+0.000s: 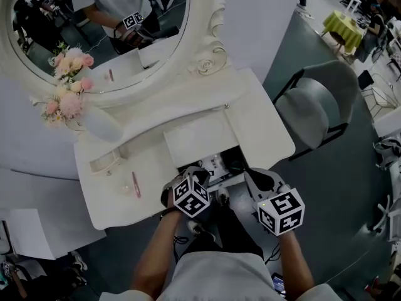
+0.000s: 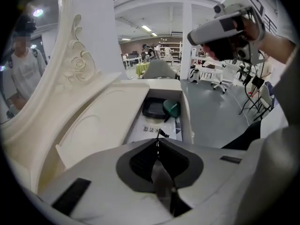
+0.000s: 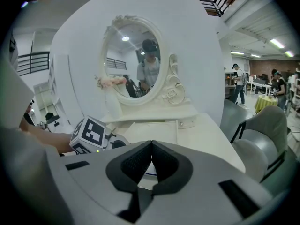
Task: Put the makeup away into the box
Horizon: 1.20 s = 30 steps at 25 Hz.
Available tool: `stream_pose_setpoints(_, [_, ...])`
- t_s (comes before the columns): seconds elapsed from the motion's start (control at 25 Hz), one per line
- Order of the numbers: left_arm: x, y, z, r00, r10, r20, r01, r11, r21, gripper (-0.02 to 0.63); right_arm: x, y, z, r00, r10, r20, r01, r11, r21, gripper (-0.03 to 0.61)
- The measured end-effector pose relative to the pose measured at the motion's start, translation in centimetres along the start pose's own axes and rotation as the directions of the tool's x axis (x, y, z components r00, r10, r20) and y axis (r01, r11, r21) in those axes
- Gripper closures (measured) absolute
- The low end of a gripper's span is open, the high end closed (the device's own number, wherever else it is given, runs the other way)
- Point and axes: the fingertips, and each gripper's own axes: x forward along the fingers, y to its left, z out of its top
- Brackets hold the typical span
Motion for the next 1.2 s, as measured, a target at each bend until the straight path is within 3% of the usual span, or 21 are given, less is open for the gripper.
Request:
stream_pose_setpoints(0.16, [0.3,0.1,-0.1,1.0,0.013,-0.006,-0.013,1.0,-0.019,0.57,0.4,-0.2,-0.2,1.0,0.002,-0.009,-0.002,1.0,0.004,0.578])
stream_pose_setpoints(0.28, [0.2,-0.1,0.1,1.0,0.006,0.003,-0.006,0.999,-0.035,0.512,0.6,-0.1,-0.3,1.0,0.009,-0.013,-0.008,1.0,0.004,0.578])
stream_pose_setpoints(0.4, [-0.2,0.0,0.3,1.0,0.008,0.011,-0.008,0.999,-0.04,0.502,0.9,0.3,-0.1,1.0,0.015,-0.015,-0.015,1.0,-0.001,0.578])
stream_pose_setpoints(0.64, [-2.4,1.0,0.2,0.997,0.043,0.072,-0.036,0.994,-0.101,0.482,1.5,1.4,0.5,1.0,0.029,-0.008,-0.029,0.999,-0.022,0.578])
stream_pose_setpoints(0.96, [-8.0,4.0,-1.8,0.975,0.186,0.125,-0.162,0.97,-0.179,0.483,2.3,5.0,2.4,0.998,0.067,0.012,-0.066,0.995,-0.073,0.578])
stream_pose_setpoints(1.2, [-13.6,6.2,-4.4,0.935,0.314,0.164,-0.265,0.927,-0.266,0.503,3.4,9.0,3.9,0.993,0.119,0.021,-0.116,0.987,-0.11,0.578])
